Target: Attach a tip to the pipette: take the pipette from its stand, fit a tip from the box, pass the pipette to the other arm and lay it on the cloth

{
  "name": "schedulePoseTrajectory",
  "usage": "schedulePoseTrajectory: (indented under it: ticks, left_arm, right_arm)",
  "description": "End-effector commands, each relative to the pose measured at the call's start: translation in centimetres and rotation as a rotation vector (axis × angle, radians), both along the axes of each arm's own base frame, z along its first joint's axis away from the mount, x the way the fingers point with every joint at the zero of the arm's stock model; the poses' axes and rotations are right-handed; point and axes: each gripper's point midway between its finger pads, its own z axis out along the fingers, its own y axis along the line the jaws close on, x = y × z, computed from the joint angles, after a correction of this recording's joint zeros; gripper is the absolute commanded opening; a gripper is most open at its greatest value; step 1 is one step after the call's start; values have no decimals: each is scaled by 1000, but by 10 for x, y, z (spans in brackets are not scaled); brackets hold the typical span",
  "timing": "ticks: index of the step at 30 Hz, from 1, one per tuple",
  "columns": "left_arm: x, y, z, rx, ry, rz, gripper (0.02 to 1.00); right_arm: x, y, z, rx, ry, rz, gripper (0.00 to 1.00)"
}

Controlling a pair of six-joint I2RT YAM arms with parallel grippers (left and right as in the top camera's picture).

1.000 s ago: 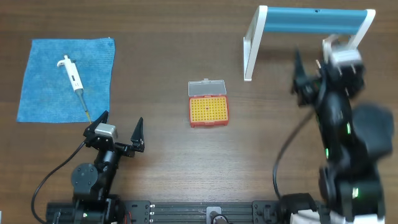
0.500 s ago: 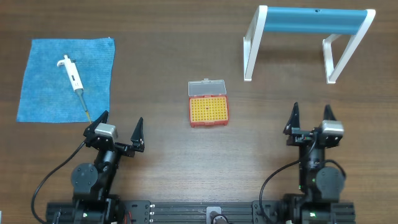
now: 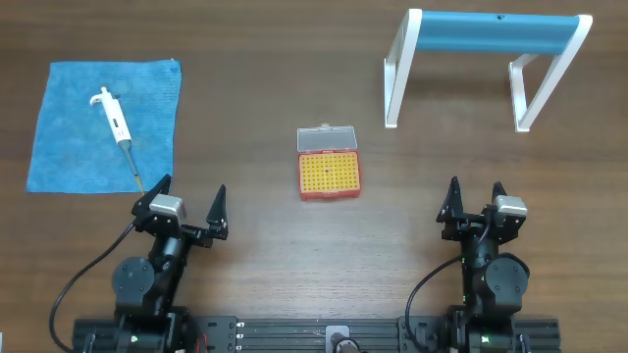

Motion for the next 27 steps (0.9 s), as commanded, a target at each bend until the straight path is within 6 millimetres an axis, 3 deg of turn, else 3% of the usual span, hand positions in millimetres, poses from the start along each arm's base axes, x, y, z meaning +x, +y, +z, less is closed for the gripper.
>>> schedulePoseTrajectory:
  ticks: [1, 10, 27]
  left_arm:
    - [-1, -1, 0, 5, -2, -3, 996]
    - [-1, -1, 0, 6, -2, -3, 998]
    - [-1, -1, 0, 6, -1, -3, 998]
  right_arm:
    - [0, 11, -1, -81, 3, 71, 763]
    - [0, 24, 1, -100, -7, 149, 763]
    - [0, 24, 1, -100, -7, 149, 761]
